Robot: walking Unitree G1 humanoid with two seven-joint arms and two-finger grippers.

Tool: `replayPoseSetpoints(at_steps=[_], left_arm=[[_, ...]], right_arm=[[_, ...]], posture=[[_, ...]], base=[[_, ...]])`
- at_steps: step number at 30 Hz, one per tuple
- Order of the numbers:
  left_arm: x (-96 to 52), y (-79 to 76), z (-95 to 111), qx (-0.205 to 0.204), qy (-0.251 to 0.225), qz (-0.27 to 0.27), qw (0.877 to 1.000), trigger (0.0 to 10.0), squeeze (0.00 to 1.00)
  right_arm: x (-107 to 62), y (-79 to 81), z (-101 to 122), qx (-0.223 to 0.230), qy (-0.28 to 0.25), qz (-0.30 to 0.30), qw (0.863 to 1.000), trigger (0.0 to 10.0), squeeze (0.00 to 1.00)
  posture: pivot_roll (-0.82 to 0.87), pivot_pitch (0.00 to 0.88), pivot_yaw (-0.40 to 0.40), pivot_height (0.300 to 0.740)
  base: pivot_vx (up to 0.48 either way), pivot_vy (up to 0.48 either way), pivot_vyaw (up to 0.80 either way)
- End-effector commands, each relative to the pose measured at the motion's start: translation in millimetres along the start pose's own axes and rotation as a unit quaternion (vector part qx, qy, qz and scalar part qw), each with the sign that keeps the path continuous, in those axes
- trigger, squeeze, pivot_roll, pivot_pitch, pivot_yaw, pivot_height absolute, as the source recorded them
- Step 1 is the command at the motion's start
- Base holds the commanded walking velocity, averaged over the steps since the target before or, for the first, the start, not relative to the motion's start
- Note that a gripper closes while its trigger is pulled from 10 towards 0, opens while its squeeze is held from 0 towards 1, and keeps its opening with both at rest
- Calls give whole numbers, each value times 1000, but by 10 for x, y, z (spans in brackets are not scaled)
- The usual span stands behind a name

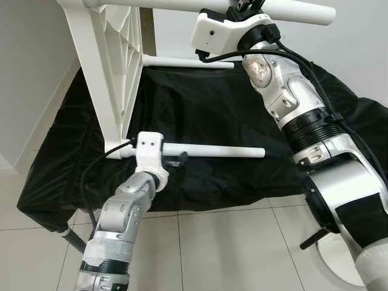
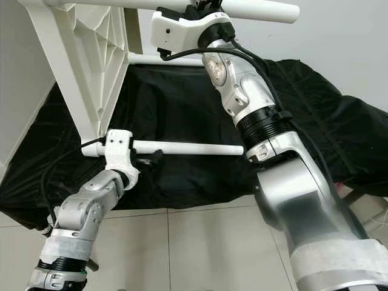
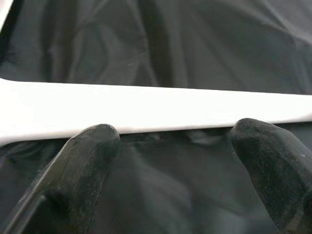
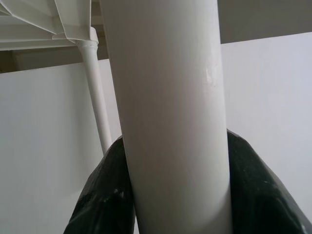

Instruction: Building children table

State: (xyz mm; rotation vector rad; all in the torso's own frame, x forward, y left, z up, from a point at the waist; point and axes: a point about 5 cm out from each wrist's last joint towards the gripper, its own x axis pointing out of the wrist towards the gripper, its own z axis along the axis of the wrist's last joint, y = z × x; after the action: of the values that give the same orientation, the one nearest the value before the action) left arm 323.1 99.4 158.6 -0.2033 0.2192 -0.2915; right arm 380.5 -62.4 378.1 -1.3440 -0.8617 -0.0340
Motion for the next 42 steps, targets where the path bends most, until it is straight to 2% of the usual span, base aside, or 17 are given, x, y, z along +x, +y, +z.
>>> replayPoseSetpoints(at_steps=[1, 2, 3, 4, 5, 18, 26, 27, 31, 32, 34, 35, 36, 37, 38, 41, 42], left_arm=[[52, 14, -42, -29, 22, 22, 999, 10000, 0], [52, 14, -42, -29, 22, 22, 999, 10000, 0], [77, 19, -34, -43, 24, 29, 998, 10000, 0], [77, 19, -34, -43, 24, 29, 998, 10000, 0], [110, 25, -30, -61, 33, 37, 997, 10000, 0], [265, -86, -21, -189, 77, 44, 978, 10000, 0], [295, -183, -10, -228, 82, 46, 969, 10000, 0], [303, -211, 3, -243, 78, 44, 966, 10000, 0], [326, -276, 27, -268, 74, 43, 960, 10000, 0], [340, -298, 32, -282, 76, 44, 956, 10000, 0], [365, -341, 36, -303, 81, 40, 949, 10000, 0], [376, -361, 37, -316, 82, 39, 944, 10000, 0], [398, -421, 43, -346, 83, 30, 934, 10000, 0], [404, -439, 47, -351, 85, 27, 932, 10000, 0], [412, -477, 58, -359, 85, 18, 929, 10000, 0], [416, -501, 66, -364, 85, 13, 928, 10000, 0], [429, -621, 87, -384, 91, -14, 919, 10000, 0]], right_arm=[[-17, -36, -34, 36, 16, -16, 999, 0, 0], [-17, -36, -34, 36, 16, -16, 999, 0, 0], [-24, -49, -45, 38, 20, -22, 999, 3059, 0], [-24, -49, -45, 38, 20, -22, 999, 3059, 0], [-32, -73, -60, 41, 26, -30, 998, 10000, 0], [-97, -255, -171, 67, 73, -81, 992, 10000, 0], [-99, -306, -175, 77, 83, -90, 989, 10000, 0], [-101, -319, -175, 80, 85, -92, 989, 8980, 0], [-114, -348, -183, 86, 92, -98, 987, 9686, 0], [-120, -353, -187, 90, 97, -99, 986, 5176, 0], [-130, -357, -193, 94, 106, -99, 985, 5451, 0], [-137, -358, -196, 97, 109, -98, 984, 4863, 0], [-159, -370, -203, 97, 114, -100, 984, 1373, 0], [-165, -374, -204, 98, 116, -100, 983, 1373, 0], [-171, -376, -207, 100, 118, -100, 983, 0, 0], [-174, -376, -209, 102, 119, -100, 983, 0, 0], [-178, -379, -211, 104, 125, -100, 982, 0, 0]], posture=[[-50, 46, 20, 740], [-50, 46, 20, 740], [-51, 45, 23, 740], [-51, 45, 23, 740], [-56, 45, 30, 740], [-76, 50, 52, 740], [-79, 59, 59, 740], [-79, 59, 59, 740], [-79, 59, 59, 740], [-78, 67, 58, 740], [-81, 74, 59, 740], [-81, 74, 59, 740], [-88, 80, 63, 740], [-88, 80, 63, 740], [-88, 83, 63, 740], [-88, 83, 63, 740], [-96, 93, 68, 740]], base=[[0, 0, 0], [0, 0, 0], [0, 0, 0], [0, 0, 0], [0, 0, 0], [0, 0, 0], [0, 0, 0], [0, 0, 0], [0, 0, 0], [0, 0, 0], [0, 0, 0], [0, 0, 0], [0, 0, 0], [0, 0, 0], [0, 0, 0], [0, 0, 0], [0, 0, 0]])
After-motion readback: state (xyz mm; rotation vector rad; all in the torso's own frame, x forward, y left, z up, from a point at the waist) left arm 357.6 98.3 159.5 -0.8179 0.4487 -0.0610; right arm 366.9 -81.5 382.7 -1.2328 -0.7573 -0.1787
